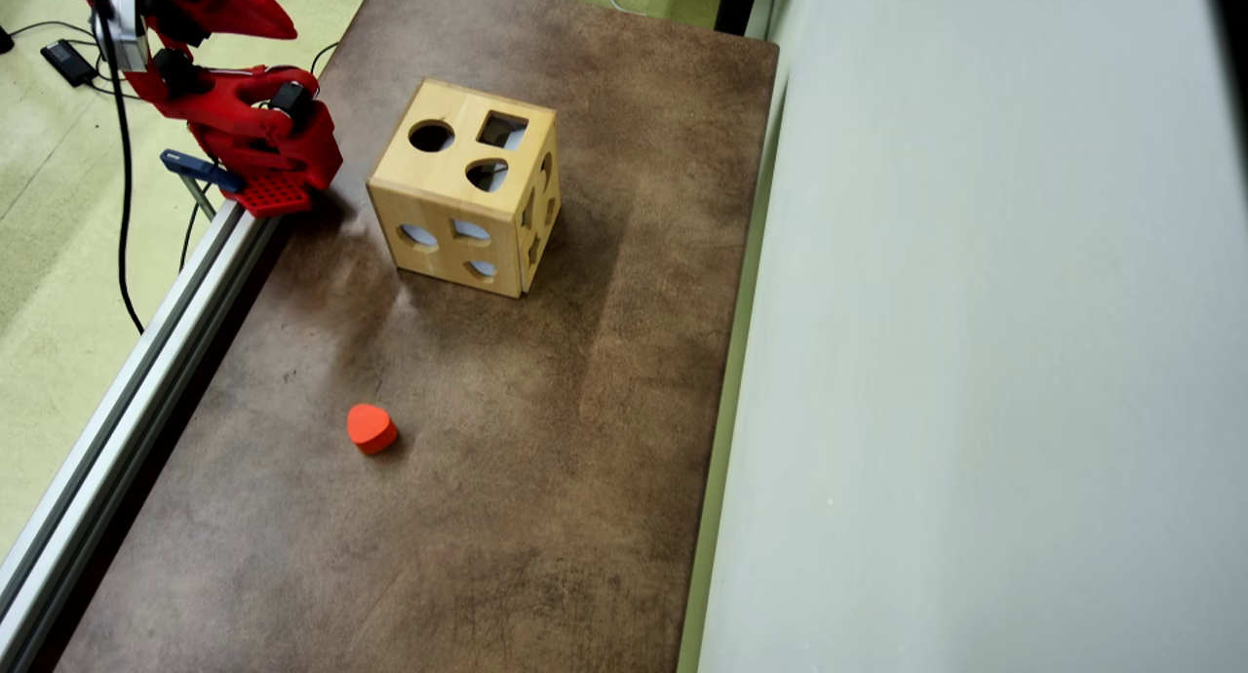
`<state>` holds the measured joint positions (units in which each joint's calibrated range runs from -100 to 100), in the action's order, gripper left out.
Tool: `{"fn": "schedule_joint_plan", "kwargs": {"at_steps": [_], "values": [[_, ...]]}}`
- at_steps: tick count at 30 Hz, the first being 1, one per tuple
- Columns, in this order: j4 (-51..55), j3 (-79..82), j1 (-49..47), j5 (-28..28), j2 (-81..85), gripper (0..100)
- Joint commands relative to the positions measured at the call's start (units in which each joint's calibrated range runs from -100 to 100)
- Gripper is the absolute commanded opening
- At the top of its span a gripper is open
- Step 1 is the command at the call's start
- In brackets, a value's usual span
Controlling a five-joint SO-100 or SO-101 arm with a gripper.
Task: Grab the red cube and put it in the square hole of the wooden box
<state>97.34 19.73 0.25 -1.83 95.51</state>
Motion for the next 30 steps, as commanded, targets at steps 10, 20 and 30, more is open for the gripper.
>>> {"fn": "schedule_joint_plan", "kwargs": {"at_steps": [10,20,30], "values": [[0.49,0.57,0.12,-0.44,-0.18,2],[0.49,0.57,-1.74,0.00,-0.18,2],[0.33,0.66,-1.07,-0.10,-0.26,2]]}}
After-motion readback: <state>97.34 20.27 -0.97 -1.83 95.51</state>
